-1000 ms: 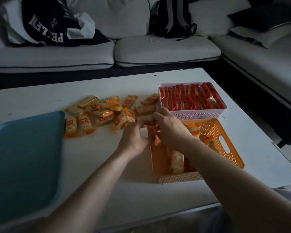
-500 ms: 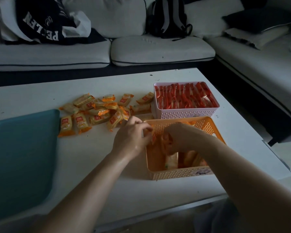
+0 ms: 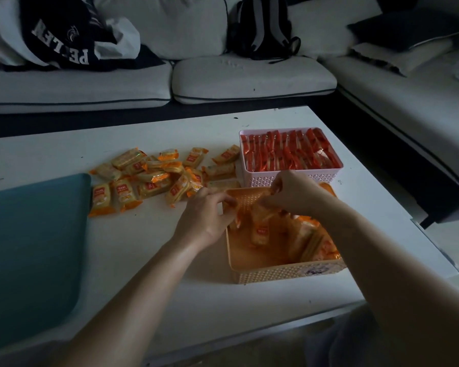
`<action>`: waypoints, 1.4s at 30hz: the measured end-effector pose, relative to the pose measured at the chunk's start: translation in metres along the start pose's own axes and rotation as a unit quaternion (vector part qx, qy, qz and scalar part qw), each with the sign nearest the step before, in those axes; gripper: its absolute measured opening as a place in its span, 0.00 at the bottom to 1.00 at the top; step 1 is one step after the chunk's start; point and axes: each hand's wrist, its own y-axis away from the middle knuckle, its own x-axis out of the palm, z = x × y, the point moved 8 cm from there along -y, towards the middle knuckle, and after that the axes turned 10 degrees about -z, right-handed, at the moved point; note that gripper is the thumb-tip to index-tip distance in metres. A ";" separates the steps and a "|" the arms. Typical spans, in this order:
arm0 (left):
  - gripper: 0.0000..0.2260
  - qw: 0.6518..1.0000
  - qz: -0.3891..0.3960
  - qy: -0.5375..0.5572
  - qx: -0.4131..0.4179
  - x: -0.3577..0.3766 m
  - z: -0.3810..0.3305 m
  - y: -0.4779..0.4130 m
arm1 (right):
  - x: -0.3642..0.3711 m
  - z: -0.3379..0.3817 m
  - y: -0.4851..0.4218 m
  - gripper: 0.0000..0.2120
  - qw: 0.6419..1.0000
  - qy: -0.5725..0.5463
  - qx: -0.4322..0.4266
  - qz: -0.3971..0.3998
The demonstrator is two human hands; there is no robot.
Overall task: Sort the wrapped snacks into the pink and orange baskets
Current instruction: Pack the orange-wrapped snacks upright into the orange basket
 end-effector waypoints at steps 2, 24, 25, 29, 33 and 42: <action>0.09 1.000 -0.011 0.012 0.007 -0.001 -0.002 -0.001 | 0.008 -0.001 -0.001 0.11 0.997 -0.053 0.050 -0.014; 0.19 0.963 0.019 -0.163 0.212 0.005 -0.036 0.010 | 0.072 -0.001 0.013 0.14 0.983 0.182 -0.020 0.012; 0.19 0.964 0.018 -0.161 0.211 0.004 -0.037 0.009 | 0.071 0.000 0.015 0.13 0.981 0.191 -0.018 0.011; 0.17 0.968 0.018 -0.150 0.201 0.001 -0.038 0.007 | 0.054 -0.003 0.016 0.15 0.976 0.211 0.025 0.047; 0.17 0.971 0.014 -0.144 0.191 -0.002 -0.037 0.005 | 0.026 -0.012 0.012 0.20 0.987 0.152 0.033 0.040; 0.15 0.974 0.014 -0.139 0.181 0.000 -0.038 0.003 | 0.008 -0.019 0.009 0.10 0.997 0.017 0.057 0.052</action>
